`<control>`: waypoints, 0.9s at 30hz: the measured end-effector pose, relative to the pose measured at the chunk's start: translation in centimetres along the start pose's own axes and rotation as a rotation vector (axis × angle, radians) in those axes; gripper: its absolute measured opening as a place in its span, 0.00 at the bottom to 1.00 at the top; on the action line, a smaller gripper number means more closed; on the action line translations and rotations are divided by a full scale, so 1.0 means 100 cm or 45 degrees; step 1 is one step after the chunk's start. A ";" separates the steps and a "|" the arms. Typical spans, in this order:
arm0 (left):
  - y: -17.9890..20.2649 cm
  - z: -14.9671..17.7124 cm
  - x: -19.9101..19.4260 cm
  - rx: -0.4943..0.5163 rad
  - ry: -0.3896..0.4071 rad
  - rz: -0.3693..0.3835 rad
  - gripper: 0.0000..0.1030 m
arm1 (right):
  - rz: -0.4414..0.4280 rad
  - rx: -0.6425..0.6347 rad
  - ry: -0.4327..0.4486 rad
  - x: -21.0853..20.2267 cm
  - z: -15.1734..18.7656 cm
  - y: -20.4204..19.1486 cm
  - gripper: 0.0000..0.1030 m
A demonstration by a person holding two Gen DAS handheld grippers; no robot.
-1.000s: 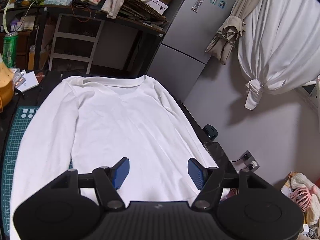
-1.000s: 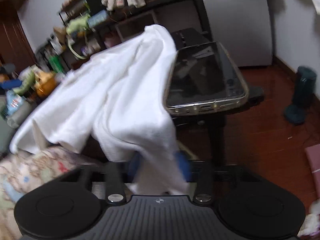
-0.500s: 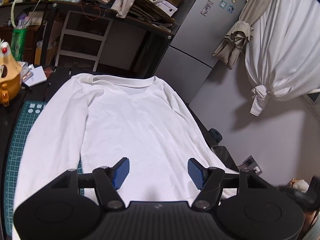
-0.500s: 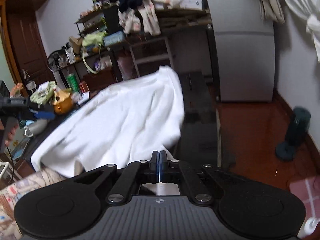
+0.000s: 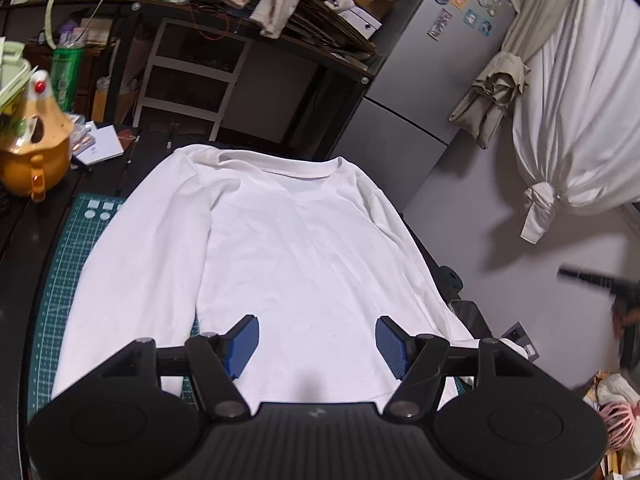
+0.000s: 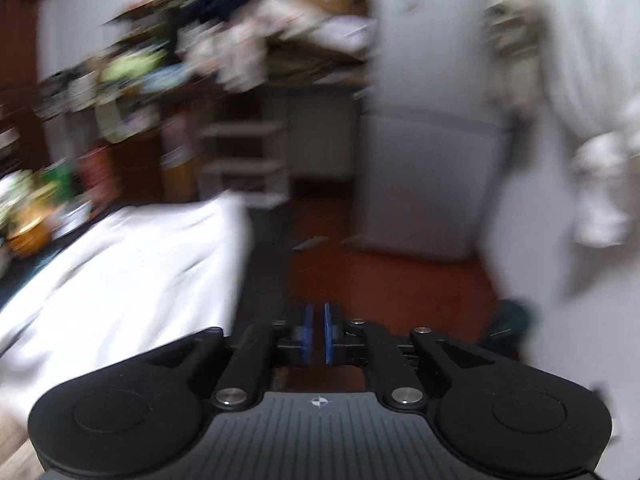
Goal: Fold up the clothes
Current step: 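Grasp the sleeve nearest the right tool and pull it outward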
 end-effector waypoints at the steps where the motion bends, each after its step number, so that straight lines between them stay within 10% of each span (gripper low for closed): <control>1: -0.002 0.001 0.001 -0.007 -0.004 0.000 0.62 | -0.032 -0.079 -0.044 0.012 0.013 -0.017 0.36; 6: -0.002 0.001 0.006 0.014 -0.044 -0.009 0.62 | -0.124 -0.182 -0.172 0.051 0.050 -0.053 0.37; 8: -0.001 0.001 0.009 0.038 -0.060 -0.017 0.62 | -0.123 -0.119 -0.187 0.059 0.048 -0.049 0.03; 13: -0.003 -0.001 0.018 0.071 -0.082 -0.059 0.62 | 0.114 -0.075 -0.042 0.028 0.007 -0.021 0.01; 21: -0.013 0.005 0.027 0.023 -0.100 -0.096 0.62 | 0.621 0.164 0.064 0.011 -0.119 0.135 0.02; 25: -0.015 0.004 0.025 0.017 -0.104 -0.111 0.62 | 0.883 0.289 -0.091 0.050 -0.121 0.172 0.45; 27: -0.020 0.004 0.017 0.011 -0.107 -0.115 0.62 | 0.921 0.323 -0.118 0.061 -0.112 0.171 0.46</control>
Point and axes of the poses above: each gripper's, at about its wrist camera, not at the fingertips, and x roughly the way its jaws point, y to its right, z to its underside, the point moved 4 cm from there along x, roughly the way its jaws point, and after that the axes turned 11 degrees about -y, right-handed, at the moved point
